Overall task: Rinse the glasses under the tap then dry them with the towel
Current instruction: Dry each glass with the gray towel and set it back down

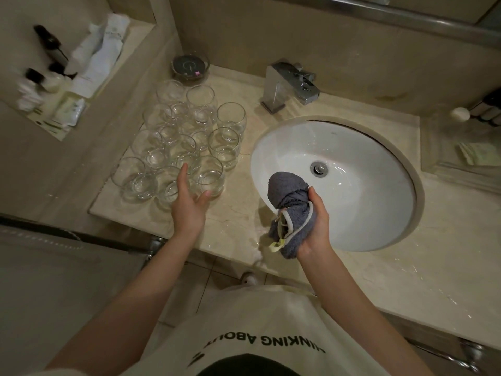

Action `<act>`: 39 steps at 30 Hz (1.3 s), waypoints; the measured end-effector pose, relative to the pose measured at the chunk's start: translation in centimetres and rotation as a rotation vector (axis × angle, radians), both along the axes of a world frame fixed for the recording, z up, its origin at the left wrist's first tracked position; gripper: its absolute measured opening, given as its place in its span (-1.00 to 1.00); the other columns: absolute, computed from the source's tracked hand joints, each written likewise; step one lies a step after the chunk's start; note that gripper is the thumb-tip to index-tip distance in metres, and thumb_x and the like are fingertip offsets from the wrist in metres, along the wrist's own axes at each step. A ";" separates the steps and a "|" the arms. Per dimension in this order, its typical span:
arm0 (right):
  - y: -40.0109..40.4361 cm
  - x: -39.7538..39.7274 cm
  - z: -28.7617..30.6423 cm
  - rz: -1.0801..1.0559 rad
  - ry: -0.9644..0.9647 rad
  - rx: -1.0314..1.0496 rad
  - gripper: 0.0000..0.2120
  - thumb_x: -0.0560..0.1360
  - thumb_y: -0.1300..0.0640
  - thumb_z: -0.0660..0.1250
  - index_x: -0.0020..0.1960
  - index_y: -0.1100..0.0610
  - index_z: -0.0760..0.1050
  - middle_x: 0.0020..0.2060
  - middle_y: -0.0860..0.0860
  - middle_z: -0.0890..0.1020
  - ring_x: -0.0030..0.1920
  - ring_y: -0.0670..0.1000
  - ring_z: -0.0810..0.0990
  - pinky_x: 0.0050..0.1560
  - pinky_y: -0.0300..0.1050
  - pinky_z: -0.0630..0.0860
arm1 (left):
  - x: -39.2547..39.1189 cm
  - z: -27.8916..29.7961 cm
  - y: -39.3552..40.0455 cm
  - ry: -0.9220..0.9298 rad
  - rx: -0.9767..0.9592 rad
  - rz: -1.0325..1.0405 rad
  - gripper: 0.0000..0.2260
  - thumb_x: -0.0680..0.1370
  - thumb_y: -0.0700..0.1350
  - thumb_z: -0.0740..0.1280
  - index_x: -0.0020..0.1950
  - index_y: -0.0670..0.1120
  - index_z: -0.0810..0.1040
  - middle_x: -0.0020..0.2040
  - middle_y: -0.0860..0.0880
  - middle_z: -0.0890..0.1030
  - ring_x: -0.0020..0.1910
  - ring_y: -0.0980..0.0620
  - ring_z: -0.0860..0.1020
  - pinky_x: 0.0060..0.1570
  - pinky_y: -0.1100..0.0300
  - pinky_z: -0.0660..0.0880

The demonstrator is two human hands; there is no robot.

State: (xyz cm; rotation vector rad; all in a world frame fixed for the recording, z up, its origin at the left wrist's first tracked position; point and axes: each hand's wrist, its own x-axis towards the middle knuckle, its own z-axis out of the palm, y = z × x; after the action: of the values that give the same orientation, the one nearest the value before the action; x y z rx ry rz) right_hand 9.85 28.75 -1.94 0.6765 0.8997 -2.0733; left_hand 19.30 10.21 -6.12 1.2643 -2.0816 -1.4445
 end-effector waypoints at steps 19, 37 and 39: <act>7.3 -0.9 -0.2 -0.195 0.022 -0.024 -0.59 0.57 -0.10 0.19 0.12 0.20 0.59 -0.05 0.15 0.69 -0.13 0.11 0.70 0.04 0.05 0.59 | -4.5 1.9 8.3 0.066 0.154 -0.265 -0.61 0.58 -0.05 0.35 0.41 0.02 0.41 0.11 -0.02 0.56 0.06 0.07 0.55 -0.07 0.39 0.45; 30.9 -4.9 0.4 -0.682 0.047 0.099 -0.60 0.61 -0.08 0.12 0.19 0.17 0.54 -0.03 0.09 0.70 -0.12 0.04 0.69 -0.12 -0.11 0.64 | -22.6 2.1 31.6 -0.042 0.129 -0.909 -0.62 0.57 -0.01 0.37 0.36 -0.08 0.48 0.13 -0.08 0.58 0.03 0.00 0.54 0.05 0.19 0.45; 33.3 -5.3 0.3 -0.701 0.045 0.116 -0.61 0.62 -0.08 0.12 0.16 0.17 0.56 -0.06 0.08 0.71 -0.13 0.04 0.70 -0.13 -0.12 0.64 | -24.4 1.9 34.9 -0.040 0.136 -0.969 -0.61 0.57 -0.01 0.37 0.37 -0.09 0.46 0.15 -0.09 0.57 0.04 0.03 0.53 0.02 0.22 0.43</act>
State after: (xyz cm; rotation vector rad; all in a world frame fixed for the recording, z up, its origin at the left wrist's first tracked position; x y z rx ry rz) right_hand 4.60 62.07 -1.64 1.1333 0.8924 -2.6644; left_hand -5.11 45.13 -4.25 0.2465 -2.8235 -1.9220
